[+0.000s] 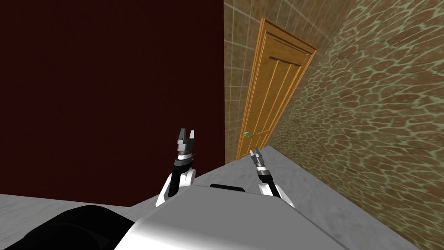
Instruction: Pull the door open
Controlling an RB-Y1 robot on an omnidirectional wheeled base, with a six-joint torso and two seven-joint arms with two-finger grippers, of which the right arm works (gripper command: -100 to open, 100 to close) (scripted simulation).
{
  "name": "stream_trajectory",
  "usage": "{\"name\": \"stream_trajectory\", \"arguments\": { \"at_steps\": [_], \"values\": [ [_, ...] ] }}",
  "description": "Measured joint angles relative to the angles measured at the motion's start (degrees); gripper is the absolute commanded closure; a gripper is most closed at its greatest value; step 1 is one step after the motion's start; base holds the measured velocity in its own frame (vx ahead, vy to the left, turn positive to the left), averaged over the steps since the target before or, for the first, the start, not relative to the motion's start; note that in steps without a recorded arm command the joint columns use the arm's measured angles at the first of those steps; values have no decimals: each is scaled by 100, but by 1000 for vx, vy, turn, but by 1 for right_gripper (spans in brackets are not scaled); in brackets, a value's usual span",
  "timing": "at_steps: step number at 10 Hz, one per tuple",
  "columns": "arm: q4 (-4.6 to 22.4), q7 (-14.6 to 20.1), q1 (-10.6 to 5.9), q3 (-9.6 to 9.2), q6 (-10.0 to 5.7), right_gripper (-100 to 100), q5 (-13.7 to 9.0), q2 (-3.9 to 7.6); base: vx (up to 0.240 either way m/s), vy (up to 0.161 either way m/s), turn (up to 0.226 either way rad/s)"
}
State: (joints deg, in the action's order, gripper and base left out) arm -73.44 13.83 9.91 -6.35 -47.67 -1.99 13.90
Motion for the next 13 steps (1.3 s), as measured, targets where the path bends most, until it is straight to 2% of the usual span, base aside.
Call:
{"name": "stream_trajectory", "arguments": {
  "at_steps": [1,6,7,9,13],
  "values": [
    [163,35,-35,-11,-61,-100,-9,46,64,-107,125],
    [813,154,-218,-82,-175,-100,-36,203,53,-108,117],
    [1017,175,-293,-96,-239,-100,-39,222,40,-118,135],
    [1268,242,-380,-115,-272,-100,-57,309,59,-97,97],
    [1846,315,-548,-169,-416,-100,-73,401,43,-109,109]
  ]
}}
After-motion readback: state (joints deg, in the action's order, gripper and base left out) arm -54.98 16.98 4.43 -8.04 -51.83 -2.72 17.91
